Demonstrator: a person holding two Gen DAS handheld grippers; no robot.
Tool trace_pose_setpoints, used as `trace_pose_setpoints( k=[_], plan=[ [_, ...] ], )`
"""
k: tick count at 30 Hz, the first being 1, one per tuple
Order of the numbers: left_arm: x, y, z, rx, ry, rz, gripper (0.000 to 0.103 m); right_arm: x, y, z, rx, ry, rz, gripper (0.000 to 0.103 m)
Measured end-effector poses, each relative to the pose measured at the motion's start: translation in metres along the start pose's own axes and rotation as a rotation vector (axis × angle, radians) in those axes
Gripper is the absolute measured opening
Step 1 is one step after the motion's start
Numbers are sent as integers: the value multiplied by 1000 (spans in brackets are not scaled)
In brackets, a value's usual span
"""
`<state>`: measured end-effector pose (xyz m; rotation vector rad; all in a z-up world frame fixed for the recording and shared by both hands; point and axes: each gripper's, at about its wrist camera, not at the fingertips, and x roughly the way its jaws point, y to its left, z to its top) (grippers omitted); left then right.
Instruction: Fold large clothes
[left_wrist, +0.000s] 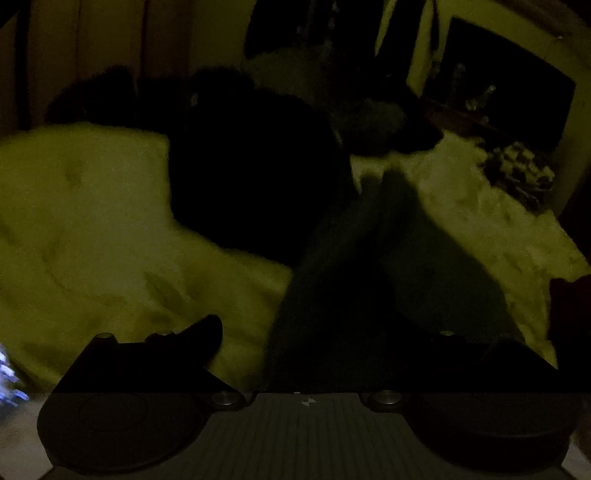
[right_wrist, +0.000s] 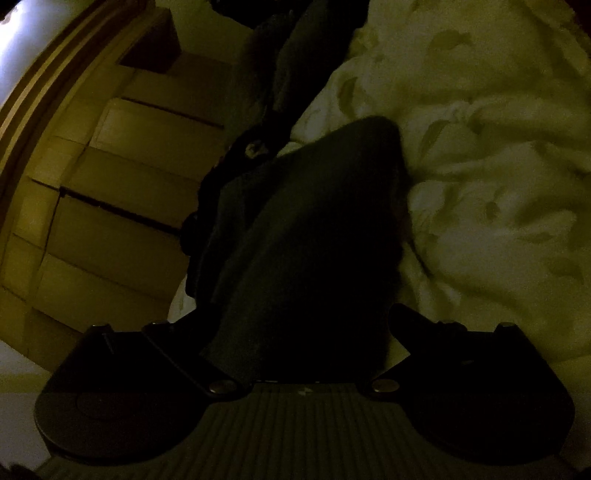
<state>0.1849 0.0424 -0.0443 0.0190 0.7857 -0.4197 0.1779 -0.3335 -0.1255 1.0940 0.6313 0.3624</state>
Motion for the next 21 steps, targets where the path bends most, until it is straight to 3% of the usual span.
trace_pose_setpoints(
  k=[2, 6, 10, 21],
  plan=[
    [10, 2, -2, -26, 3, -69, 103, 5, -3, 0, 6, 9, 14, 100],
    [29, 4, -5, -63, 15, -88, 103, 20, -13, 2, 27, 21, 34, 100],
    [40, 11, -13, -131, 45, -166, 103, 44, -19, 3, 13, 76, 15, 100],
    [53, 0, -19, -91, 43, -113, 103, 85, -36, 2, 67, 78, 82, 99]
  ],
)
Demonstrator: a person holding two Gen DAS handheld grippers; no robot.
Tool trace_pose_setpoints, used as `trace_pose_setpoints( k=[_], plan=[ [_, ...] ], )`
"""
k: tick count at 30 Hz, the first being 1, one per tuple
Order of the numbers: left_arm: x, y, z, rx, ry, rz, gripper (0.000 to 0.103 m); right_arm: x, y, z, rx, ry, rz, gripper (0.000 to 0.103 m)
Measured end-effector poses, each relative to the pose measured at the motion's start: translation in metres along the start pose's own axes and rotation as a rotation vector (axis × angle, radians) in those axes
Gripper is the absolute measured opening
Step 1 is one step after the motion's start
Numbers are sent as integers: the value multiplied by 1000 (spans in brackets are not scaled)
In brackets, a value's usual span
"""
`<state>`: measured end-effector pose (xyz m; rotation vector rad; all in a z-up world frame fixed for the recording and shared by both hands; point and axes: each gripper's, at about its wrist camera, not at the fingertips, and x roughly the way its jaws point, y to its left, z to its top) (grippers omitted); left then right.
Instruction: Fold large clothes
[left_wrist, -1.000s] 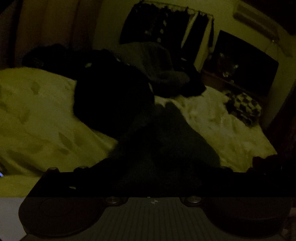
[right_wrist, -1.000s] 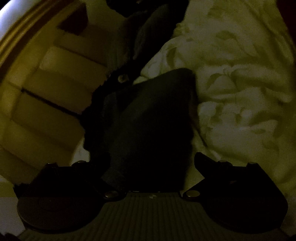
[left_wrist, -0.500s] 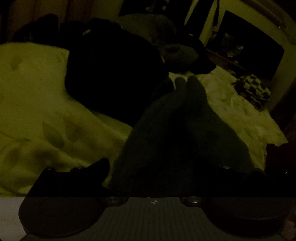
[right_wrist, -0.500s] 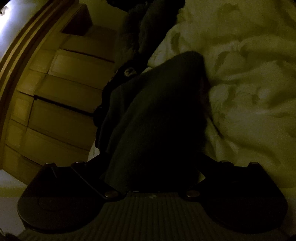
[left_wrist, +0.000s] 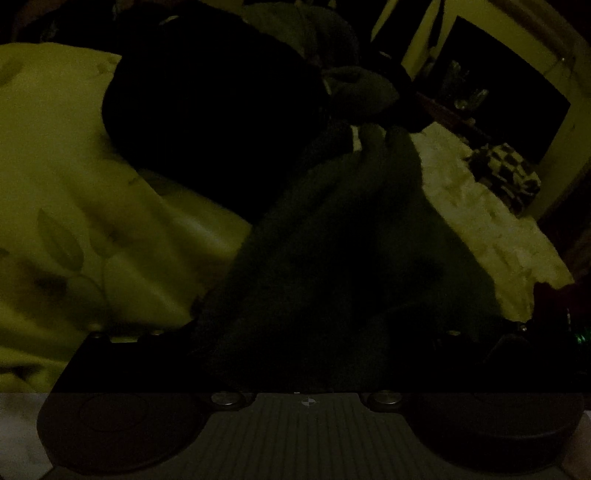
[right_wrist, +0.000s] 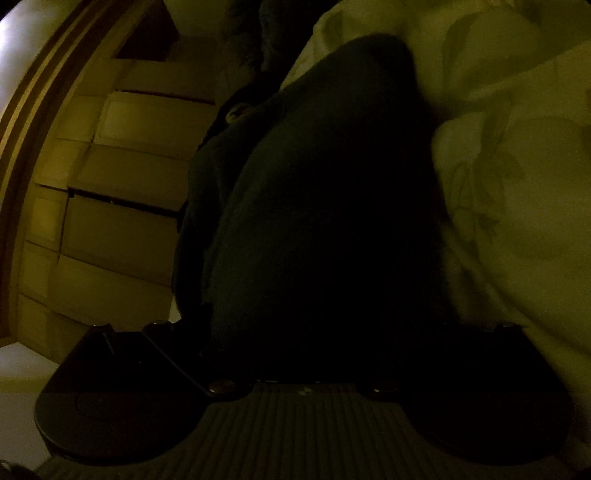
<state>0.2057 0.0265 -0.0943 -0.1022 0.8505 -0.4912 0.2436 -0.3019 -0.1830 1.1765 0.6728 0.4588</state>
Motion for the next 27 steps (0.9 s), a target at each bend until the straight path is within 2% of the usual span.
trace_pose_setpoints(
  k=[4, 9, 12, 17, 20, 24, 27],
  plan=[
    [-1, 0, -4, 3, 5, 16, 103, -3, 1, -5, -21, -14, -13, 90],
    [-4, -12, -7, 11, 13, 61, 103, -8, 15, -10, -83, -51, -67, 74],
    [-9, -17, -8, -2, 11, 82, 103, -11, 26, -13, -125, -71, -100, 68],
    [-20, -27, -11, -7, 18, 124, 103, -16, 49, -19, -216, -82, -176, 63],
    [-27, -38, -14, 0, 30, 126, 103, -21, 72, -24, -295, -82, -251, 61],
    [-30, -54, -19, 3, 51, 99, 102, -40, 98, -32, -353, -79, -330, 60],
    [-30, -64, -21, -33, 59, 53, 99, -54, 115, -33, -401, -75, -376, 60]
  ],
)
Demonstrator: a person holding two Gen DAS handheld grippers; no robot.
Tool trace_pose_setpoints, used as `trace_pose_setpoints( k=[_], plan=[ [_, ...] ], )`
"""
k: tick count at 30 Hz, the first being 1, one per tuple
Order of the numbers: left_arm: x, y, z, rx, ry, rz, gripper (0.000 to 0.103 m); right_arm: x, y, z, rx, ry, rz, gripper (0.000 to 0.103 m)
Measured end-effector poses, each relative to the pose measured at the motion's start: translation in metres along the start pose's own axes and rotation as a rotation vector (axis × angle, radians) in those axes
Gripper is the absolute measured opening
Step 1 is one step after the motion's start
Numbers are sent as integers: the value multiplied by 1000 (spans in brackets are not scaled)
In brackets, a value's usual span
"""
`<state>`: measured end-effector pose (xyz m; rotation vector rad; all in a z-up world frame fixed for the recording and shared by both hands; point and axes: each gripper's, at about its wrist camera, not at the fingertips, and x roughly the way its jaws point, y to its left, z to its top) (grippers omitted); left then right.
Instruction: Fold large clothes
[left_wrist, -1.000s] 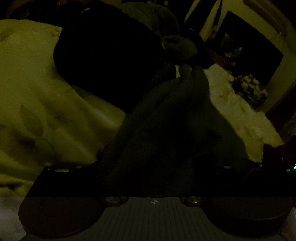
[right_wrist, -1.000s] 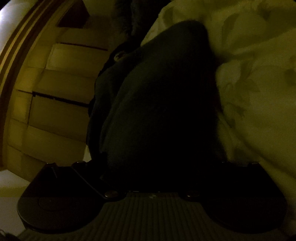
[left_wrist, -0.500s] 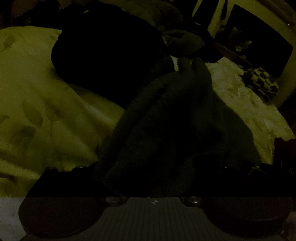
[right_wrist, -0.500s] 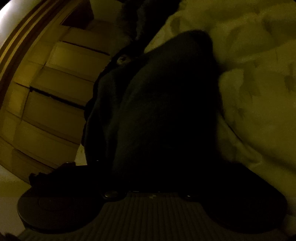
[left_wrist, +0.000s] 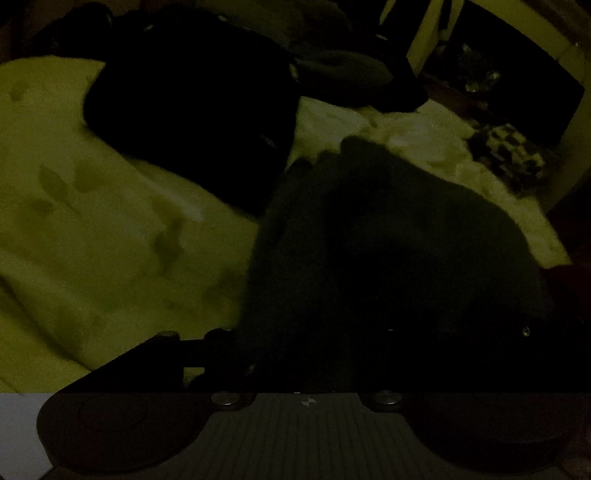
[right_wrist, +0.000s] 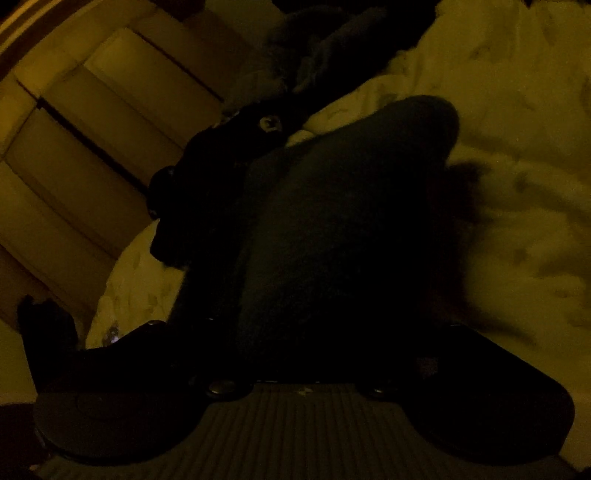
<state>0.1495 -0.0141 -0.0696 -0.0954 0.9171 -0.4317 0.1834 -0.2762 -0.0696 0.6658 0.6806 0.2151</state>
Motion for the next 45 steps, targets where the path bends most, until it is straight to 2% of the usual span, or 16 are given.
trace_pose_setpoints(
  k=[6, 10, 15, 18, 21, 22, 24, 26, 27, 29, 30, 31, 34, 37, 40, 45],
  plan=[
    [-2, -36, 8, -77, -8, -137, 96, -50, 21, 25, -191, -74, -83, 58],
    [-21, -95, 23, 49, -119, -168, 96, -98, 26, 43, -272, -134, -112, 58],
    [-26, -166, 36, 93, -154, -304, 94, -176, 12, 70, -286, -248, -156, 58],
    [-15, -209, 31, 124, -124, -372, 94, -220, -11, 77, -244, -294, -194, 58],
    [5, -244, 9, 177, -73, -417, 94, -255, -45, 68, -184, -321, -237, 59],
    [17, -253, 0, 185, -39, -430, 95, -263, -60, 61, -145, -324, -220, 59],
    [46, -261, -20, 185, 41, -442, 99, -273, -94, 45, -75, -312, -255, 59],
    [74, -259, -37, 146, 51, -423, 101, -273, -136, 26, 2, -296, -292, 59],
    [82, -254, -39, 121, 57, -450, 102, -272, -161, 17, 70, -298, -287, 59],
    [90, -248, -41, 53, 106, -515, 103, -278, -205, 0, 279, -339, -172, 59],
    [86, -249, -41, 52, 105, -522, 103, -282, -214, -4, 321, -361, -141, 59],
    [77, -254, -40, 86, 74, -511, 103, -286, -212, -3, 308, -376, -140, 59],
    [50, -277, -37, 232, -3, -449, 102, -290, -191, -1, 190, -425, -126, 58],
    [49, -285, -32, 214, 29, -414, 103, -295, -192, 4, 194, -458, -97, 58],
    [63, -279, -41, 199, 45, -398, 103, -285, -216, 1, 305, -401, -164, 59],
    [70, -257, -52, 132, 60, -376, 103, -282, -218, -5, 283, -361, -162, 70]
  ],
)
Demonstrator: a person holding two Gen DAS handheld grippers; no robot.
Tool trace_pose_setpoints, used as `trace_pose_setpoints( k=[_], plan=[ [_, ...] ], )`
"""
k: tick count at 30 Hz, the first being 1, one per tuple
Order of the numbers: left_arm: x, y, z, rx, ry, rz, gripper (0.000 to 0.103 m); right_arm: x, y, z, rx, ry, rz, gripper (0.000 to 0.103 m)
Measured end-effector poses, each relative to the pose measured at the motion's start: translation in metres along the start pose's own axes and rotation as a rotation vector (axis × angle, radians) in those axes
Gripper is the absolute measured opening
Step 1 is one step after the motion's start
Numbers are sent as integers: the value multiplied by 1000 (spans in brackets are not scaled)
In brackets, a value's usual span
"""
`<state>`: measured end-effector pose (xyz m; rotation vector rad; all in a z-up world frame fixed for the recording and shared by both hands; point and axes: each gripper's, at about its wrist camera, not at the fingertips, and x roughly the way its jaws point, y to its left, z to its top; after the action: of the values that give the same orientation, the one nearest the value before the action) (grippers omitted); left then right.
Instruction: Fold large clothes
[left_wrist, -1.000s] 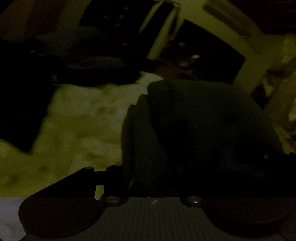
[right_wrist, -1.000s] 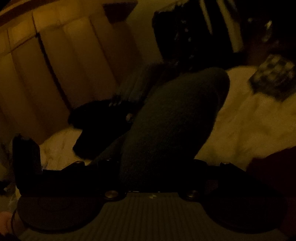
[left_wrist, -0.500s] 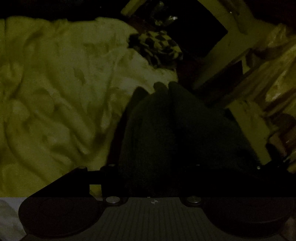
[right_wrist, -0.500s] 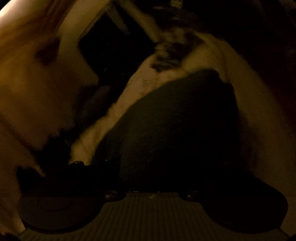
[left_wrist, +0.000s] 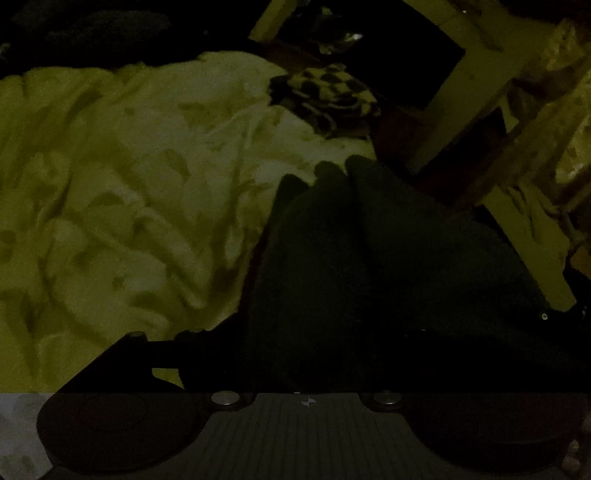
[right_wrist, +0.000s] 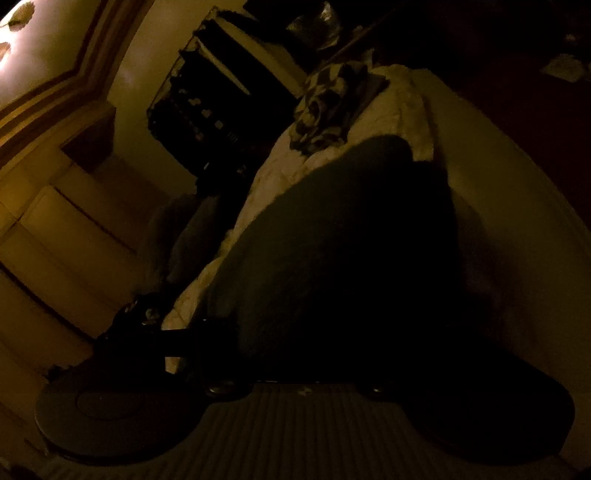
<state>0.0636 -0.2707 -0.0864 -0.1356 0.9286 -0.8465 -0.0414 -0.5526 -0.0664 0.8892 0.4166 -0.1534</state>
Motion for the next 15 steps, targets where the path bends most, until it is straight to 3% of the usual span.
trace_pose_setpoints(
  k=[4, 7, 9, 15],
  plan=[
    [-19, -14, 2, 121, -19, 75, 103, 2, 13, -7, -42, 4, -14, 75],
    [-38, -31, -2, 219, -48, 173, 103, -10, 26, -11, -60, -34, -67, 83],
    [-49, -39, -6, 269, -58, 196, 103, -23, 34, -16, -88, -80, -109, 92],
    [-73, -62, -24, 427, -30, 274, 103, -61, 77, -44, -226, -249, -227, 101]
  ],
)
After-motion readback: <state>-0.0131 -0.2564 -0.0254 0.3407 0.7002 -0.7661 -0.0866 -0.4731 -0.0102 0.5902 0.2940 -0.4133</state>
